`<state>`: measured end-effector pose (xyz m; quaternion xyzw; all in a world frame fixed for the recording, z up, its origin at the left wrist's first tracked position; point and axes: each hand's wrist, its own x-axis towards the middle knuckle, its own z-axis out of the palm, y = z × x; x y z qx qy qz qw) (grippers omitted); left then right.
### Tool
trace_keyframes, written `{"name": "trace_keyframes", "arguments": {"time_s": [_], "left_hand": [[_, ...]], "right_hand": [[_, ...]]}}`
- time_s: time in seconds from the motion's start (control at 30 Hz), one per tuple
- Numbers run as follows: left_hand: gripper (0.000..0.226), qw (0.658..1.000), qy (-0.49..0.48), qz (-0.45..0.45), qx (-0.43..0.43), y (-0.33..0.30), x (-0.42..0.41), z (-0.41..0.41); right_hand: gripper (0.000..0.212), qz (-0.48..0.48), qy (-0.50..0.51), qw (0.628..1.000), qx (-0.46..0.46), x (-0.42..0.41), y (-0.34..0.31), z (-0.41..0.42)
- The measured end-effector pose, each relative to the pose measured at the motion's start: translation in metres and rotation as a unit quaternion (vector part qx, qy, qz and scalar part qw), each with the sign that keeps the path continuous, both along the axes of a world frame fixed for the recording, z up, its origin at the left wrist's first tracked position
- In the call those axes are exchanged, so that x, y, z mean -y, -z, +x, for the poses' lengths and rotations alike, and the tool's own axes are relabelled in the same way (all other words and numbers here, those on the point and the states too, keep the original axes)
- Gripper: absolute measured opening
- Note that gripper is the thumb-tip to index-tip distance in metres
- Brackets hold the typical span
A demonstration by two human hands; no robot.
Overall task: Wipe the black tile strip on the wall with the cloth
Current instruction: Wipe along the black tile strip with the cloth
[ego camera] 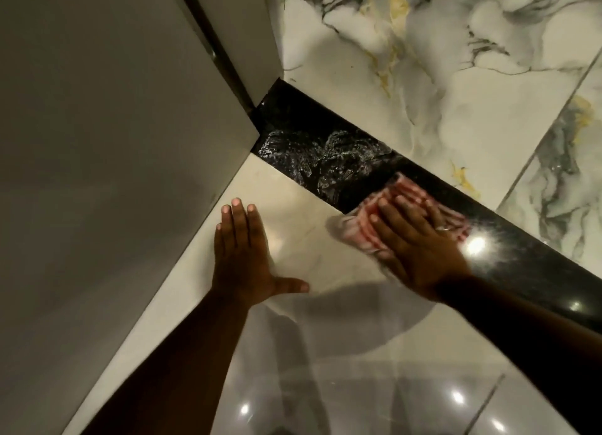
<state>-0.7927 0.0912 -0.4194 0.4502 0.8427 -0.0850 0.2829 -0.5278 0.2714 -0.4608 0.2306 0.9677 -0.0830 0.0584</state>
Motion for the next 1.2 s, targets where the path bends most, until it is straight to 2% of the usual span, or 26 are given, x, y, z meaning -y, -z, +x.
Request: {"name": "trace_keyframes", "arguments": {"time_s": [0.03, 0.1, 0.13, 0.2, 0.23, 0.27, 0.3, 0.33, 0.4, 0.43, 0.5, 0.57, 0.6, 0.63, 0.7, 0.77, 0.8, 0.83, 0.87, 0.9, 0.97, 1.0, 1.1, 1.13, 1.17, 1.2], "left_hand": [[0.17, 1.0, 0.0, 0.0, 0.004, 0.002, 0.0, -0.001], [0.17, 1.0, -0.002, -0.003, 0.009, 0.004, 0.0, -0.001], [0.17, 1.0, -0.001, -0.005, 0.01, 0.005, 0.0, -0.001], [0.171, 1.0, 0.0, -0.008, 0.009, 0.005, 0.001, -0.001], [0.172, 1.0, -0.003, -0.009, 0.011, 0.005, 0.001, -0.002], [0.173, 1.0, -0.006, -0.009, 0.014, 0.005, 0.001, -0.002], [0.173, 1.0, -0.007, -0.009, 0.016, 0.004, 0.001, -0.001], [0.174, 1.0, -0.008, -0.008, 0.017, 0.004, 0.0, -0.001], [0.174, 1.0, -0.013, -0.009, 0.02, 0.003, -0.001, -0.002], [0.174, 0.999, -0.014, -0.011, 0.026, 0.002, -0.002, -0.002], [0.174, 0.999, -0.014, -0.016, 0.034, 0.002, -0.003, -0.003], [0.174, 0.999, -0.01, -0.024, 0.03, 0.001, -0.004, -0.004], [0.174, 0.999, -0.007, -0.026, 0.028, 0.001, -0.004, -0.004], [0.174, 0.999, -0.007, -0.026, 0.025, 0.002, -0.004, -0.004], [0.175, 0.999, -0.008, -0.026, 0.023, 0.003, -0.003, -0.004], [0.176, 0.999, -0.007, -0.028, 0.024, 0.005, -0.003, -0.004], [0.177, 0.999, -0.008, -0.03, 0.027, 0.005, -0.003, -0.004], [0.177, 0.999, -0.01, -0.035, 0.03, 0.005, -0.003, -0.005], [0.177, 0.999, -0.009, -0.041, 0.032, 0.005, -0.003, -0.005], [0.177, 0.998, -0.007, -0.048, 0.033, 0.006, -0.004, -0.007], [0.176, 0.997, -0.004, -0.066, 0.044, 0.004, -0.006, -0.009], [0.175, 0.996, -0.005, -0.074, 0.05, 0.003, -0.006, -0.012], [0.175, 0.995, -0.008, -0.08, 0.066, 0.002, -0.009, -0.014], [0.175, 0.995, -0.009, -0.073, 0.066, 0.001, -0.009, -0.013], [0.176, 0.996, -0.01, -0.066, 0.062, 0.001, -0.008, -0.013], [0.176, 0.996, -0.01, -0.062, 0.059, 0.002, -0.008, -0.012]], "right_hand": [[0.063, 0.002, 0.023, 1.0, 0.009, -0.009, -0.002, 0.012], [0.065, -0.017, 0.157, 0.987, 0.008, -0.017, -0.002, 0.014], [0.066, -0.019, 0.256, 0.967, 0.001, -0.017, -0.001, 0.004], [0.069, -0.035, 0.453, 0.891, -0.019, -0.017, 0.0, -0.033], [0.07, -0.05, 0.517, 0.854, -0.021, -0.018, -0.003, -0.051], [0.07, -0.061, 0.542, 0.838, -0.017, -0.016, -0.006, -0.065], [0.07, -0.066, 0.52, 0.852, -0.008, -0.012, -0.006, -0.073], [0.069, -0.061, 0.454, 0.889, 0.006, -0.004, -0.004, -0.075], [0.065, -0.049, 0.243, 0.969, 0.02, 0.018, -0.006, -0.067], [0.062, -0.047, 0.135, 0.989, 0.022, 0.023, -0.005, -0.055], [0.058, -0.032, -0.051, 0.998, 0.017, 0.015, -0.005, -0.025], [0.058, -0.005, -0.132, 0.991, 0.009, -0.008, -0.003, 0.001], [0.059, 0.0, -0.11, 0.994, 0.013, -0.018, -0.004, 0.009], [0.061, -0.005, -0.043, 0.999, 0.017, -0.022, -0.005, 0.008], [0.063, -0.017, 0.171, 0.985, 0.0, -0.018, -0.005, -0.016], [0.068, -0.029, 0.382, 0.923, -0.016, -0.01, -0.003, -0.064], [0.069, -0.046, 0.45, 0.892, -0.018, -0.009, -0.004, -0.091], [0.07, -0.066, 0.48, 0.875, -0.014, -0.005, -0.005, -0.115], [0.07, -0.074, 0.467, 0.881, -0.009, 0.001, -0.005, -0.133], [0.069, -0.071, 0.414, 0.908, -0.003, 0.01, -0.004, -0.143], [0.066, -0.076, 0.233, 0.97, 0.003, 0.033, -0.005, -0.139], [0.065, -0.074, 0.14, 0.987, 0.003, 0.037, -0.007, -0.127], [0.062, -0.04, -0.079, 0.996, 0.029, 0.001, -0.011, -0.08], [0.063, -0.023, -0.107, 0.994, 0.025, -0.016, -0.008, -0.069], [0.063, -0.015, -0.093, 0.995, 0.019, -0.03, -0.007, -0.064], [0.065, -0.021, -0.039, 0.999, 0.018, -0.039, -0.008, -0.063]]}}
